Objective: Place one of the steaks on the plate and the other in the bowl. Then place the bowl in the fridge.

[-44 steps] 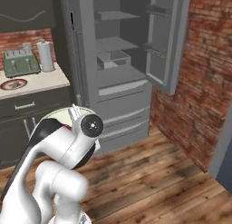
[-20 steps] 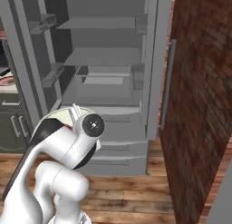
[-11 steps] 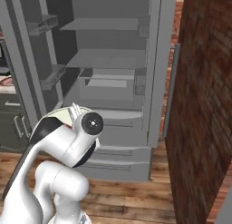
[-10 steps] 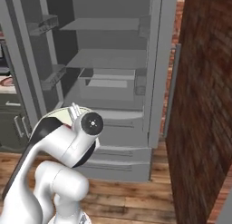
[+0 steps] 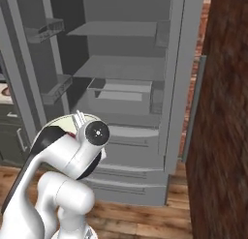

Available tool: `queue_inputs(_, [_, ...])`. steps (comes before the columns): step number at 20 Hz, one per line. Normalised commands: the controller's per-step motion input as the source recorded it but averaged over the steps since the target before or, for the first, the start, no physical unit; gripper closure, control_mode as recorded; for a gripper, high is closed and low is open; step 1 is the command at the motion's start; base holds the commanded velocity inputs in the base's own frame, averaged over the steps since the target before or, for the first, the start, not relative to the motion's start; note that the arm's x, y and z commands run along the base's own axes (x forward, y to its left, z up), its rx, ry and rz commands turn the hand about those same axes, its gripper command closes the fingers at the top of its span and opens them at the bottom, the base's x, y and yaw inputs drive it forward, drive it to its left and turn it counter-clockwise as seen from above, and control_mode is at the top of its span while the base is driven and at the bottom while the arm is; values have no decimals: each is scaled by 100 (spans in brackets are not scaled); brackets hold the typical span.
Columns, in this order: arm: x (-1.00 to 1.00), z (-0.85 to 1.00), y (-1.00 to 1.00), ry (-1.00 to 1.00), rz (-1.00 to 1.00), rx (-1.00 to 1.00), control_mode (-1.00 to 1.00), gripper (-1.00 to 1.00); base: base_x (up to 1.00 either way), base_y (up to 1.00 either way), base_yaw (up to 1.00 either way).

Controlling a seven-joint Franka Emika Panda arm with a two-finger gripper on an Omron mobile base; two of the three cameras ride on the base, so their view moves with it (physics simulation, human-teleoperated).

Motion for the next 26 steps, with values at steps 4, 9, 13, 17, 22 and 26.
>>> queue_inputs(4, [0, 0, 0, 0, 0, 0, 100, 100, 62, 2, 6])
queue_inputs(9, [0, 0, 0, 0, 0, 0, 100, 100, 73, 0, 0])
queue_inputs(13, [0, 0, 0, 0, 0, 0, 100, 100, 63, 0, 0])
queue_inputs(17, [0, 0, 0, 0, 0, 0, 100, 100, 46, 4, 0])
queue_inputs(22, [0, 0, 0, 0, 0, 0, 100, 100, 48, 0, 0])
queue_inputs(26, [0, 0, 0, 0, 0, 0, 100, 100, 55, 0, 0])
